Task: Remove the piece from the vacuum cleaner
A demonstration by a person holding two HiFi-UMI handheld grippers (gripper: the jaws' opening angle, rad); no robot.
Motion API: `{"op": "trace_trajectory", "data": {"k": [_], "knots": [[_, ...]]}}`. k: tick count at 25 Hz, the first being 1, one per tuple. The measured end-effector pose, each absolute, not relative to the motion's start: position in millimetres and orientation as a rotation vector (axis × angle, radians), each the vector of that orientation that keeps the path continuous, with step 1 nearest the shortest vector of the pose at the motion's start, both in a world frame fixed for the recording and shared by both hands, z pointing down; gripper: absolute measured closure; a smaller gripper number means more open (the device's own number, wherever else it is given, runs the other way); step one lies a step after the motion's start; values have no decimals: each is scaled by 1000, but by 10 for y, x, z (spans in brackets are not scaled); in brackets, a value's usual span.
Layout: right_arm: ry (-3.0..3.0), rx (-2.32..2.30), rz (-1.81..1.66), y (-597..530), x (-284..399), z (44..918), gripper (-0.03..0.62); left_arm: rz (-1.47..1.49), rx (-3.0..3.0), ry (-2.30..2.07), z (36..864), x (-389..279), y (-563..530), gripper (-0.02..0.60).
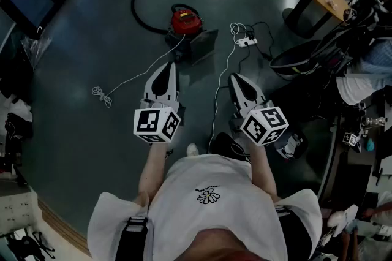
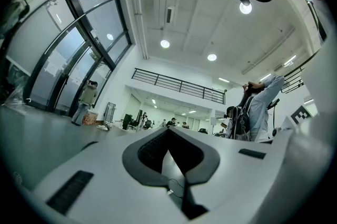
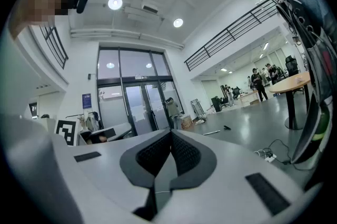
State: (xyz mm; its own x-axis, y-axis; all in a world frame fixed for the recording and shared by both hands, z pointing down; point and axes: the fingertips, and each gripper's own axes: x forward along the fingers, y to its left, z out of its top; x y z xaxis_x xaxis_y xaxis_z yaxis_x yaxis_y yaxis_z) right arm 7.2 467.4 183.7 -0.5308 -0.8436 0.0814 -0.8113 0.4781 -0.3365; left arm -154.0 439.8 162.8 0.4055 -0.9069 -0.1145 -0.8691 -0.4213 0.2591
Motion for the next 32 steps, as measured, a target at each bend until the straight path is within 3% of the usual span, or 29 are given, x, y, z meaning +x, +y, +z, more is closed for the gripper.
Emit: {"op": "trace_trajectory", "data": {"k": [12,32], "knots": [[2628,-1445,-526,3786,244,2122,582,-308,2429,-1644,1957,-1480,3642,578],[2634,-1179,-406,870,1085,1926,579,-211,2376,-1799,1925,-859,824,578]]}}
